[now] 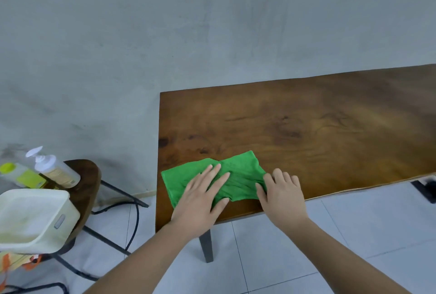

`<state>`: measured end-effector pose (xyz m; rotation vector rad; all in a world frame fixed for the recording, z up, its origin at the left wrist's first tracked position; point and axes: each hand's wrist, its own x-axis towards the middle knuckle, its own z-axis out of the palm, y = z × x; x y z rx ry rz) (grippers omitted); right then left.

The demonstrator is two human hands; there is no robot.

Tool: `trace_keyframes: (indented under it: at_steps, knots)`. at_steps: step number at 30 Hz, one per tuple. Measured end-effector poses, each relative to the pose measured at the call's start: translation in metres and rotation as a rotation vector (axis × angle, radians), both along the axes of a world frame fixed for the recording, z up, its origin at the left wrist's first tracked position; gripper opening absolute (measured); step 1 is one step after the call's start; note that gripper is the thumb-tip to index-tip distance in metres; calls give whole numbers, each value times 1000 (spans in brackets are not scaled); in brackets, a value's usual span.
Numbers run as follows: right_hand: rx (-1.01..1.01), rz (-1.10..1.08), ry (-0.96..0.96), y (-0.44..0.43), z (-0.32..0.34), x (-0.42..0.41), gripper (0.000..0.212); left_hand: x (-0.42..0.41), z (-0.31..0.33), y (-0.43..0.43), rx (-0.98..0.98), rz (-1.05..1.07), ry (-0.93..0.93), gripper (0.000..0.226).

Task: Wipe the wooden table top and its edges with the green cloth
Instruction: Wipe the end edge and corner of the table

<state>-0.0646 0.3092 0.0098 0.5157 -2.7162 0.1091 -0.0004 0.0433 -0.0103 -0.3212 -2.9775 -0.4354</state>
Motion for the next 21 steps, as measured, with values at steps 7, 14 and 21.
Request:
trace_keyframes:
  at_steps: [7,14,21]
  knots:
    - [-175,196,-199,-29,3,-31,30,32,-12,-48,-120,95,-102,74]
    - [-53,250,-475,-30,-14,-59,77,49,-7,-93,-167,-48,-142,75]
    - [38,218,-380,-29,-22,-49,78,17,14,-60,-28,230,-70,73]
